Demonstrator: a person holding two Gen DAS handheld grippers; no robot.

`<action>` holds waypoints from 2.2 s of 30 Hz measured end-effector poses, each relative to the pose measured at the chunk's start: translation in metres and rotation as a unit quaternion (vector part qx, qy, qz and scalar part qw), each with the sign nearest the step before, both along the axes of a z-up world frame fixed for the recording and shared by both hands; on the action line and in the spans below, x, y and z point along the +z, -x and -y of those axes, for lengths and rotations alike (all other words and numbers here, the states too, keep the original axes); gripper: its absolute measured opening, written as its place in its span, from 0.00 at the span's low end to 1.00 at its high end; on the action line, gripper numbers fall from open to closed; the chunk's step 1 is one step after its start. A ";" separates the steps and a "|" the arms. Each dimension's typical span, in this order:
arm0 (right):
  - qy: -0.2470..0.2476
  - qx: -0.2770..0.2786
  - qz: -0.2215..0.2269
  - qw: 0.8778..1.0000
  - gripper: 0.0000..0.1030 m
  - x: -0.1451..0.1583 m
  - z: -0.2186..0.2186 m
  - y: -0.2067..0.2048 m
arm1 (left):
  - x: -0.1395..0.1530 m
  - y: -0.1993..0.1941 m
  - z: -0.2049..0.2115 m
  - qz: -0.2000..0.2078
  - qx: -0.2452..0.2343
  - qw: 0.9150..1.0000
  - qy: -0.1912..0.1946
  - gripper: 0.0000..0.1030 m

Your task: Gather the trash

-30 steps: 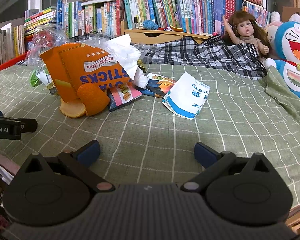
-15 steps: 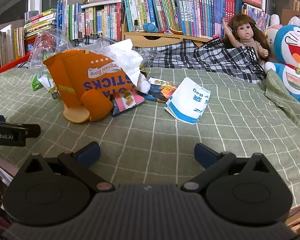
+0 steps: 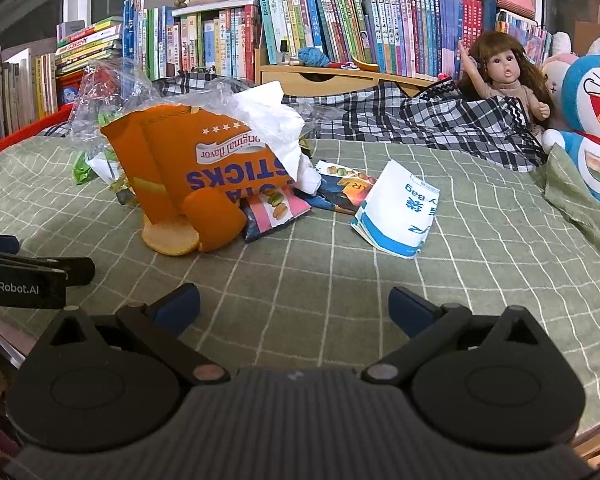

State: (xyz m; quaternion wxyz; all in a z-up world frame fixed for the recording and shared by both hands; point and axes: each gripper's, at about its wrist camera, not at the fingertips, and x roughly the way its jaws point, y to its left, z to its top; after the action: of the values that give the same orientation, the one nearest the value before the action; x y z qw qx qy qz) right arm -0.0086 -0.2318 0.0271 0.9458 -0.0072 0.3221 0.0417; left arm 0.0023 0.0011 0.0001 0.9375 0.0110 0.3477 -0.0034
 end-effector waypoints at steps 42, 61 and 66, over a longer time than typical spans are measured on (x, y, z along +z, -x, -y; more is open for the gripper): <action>-0.045 0.013 0.007 0.999 0.92 0.004 0.010 -0.013 | 0.035 0.016 -0.020 0.072 -0.034 0.991 0.104 0.90; -0.040 -0.073 0.021 0.996 0.90 0.010 0.063 -0.069 | 0.068 -0.063 -0.016 0.070 -0.013 0.977 0.201 0.92; -0.053 -0.082 -0.017 0.995 0.76 -0.006 0.068 -0.088 | 0.054 -0.076 -0.008 0.041 -0.011 0.975 0.219 0.55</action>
State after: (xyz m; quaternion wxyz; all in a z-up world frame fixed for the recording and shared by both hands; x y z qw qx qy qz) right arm 0.0795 -0.2997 0.0207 0.9395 0.0701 0.3347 -0.0191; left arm 0.0786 0.0092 0.0540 0.9305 -0.1906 0.2998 -0.0890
